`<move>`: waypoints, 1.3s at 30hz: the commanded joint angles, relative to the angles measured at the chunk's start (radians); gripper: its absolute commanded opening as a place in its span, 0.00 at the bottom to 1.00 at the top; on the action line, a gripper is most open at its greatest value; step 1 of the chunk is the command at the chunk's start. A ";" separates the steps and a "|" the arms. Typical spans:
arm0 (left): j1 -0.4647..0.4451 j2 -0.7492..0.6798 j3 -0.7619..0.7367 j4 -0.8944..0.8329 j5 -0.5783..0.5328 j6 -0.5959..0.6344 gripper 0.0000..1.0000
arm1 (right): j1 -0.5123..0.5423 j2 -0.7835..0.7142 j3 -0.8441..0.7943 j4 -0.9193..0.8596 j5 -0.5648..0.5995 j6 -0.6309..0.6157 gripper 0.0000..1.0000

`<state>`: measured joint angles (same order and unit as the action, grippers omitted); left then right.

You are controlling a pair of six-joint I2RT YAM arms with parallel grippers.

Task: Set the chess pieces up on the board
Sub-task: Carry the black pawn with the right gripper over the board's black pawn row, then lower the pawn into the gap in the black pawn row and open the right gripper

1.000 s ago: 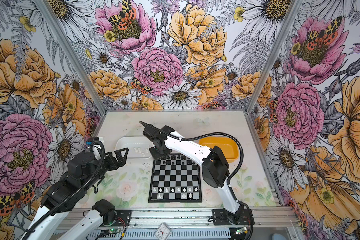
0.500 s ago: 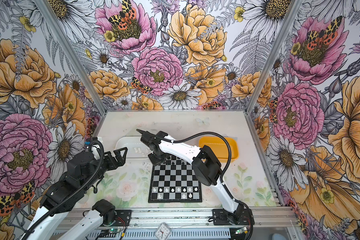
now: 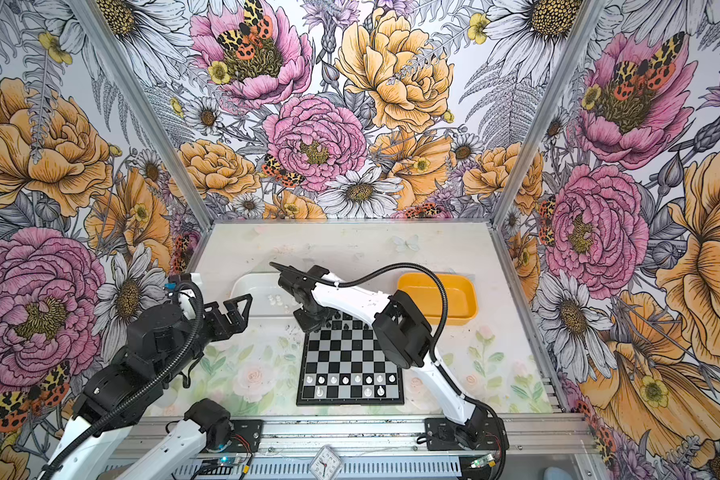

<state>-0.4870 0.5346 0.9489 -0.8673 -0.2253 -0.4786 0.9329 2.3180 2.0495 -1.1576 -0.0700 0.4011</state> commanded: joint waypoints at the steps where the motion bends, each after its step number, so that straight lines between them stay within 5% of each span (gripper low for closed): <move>1: -0.002 -0.012 0.032 -0.018 -0.028 0.034 0.99 | -0.002 0.032 0.040 0.018 0.030 -0.004 0.07; 39: 0.006 -0.030 0.031 -0.032 -0.034 0.046 0.99 | -0.025 0.054 0.053 0.001 0.006 -0.011 0.14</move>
<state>-0.4870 0.5159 0.9672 -0.8940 -0.2405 -0.4591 0.9047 2.3402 2.0769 -1.1515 -0.0574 0.3981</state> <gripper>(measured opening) 0.989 0.140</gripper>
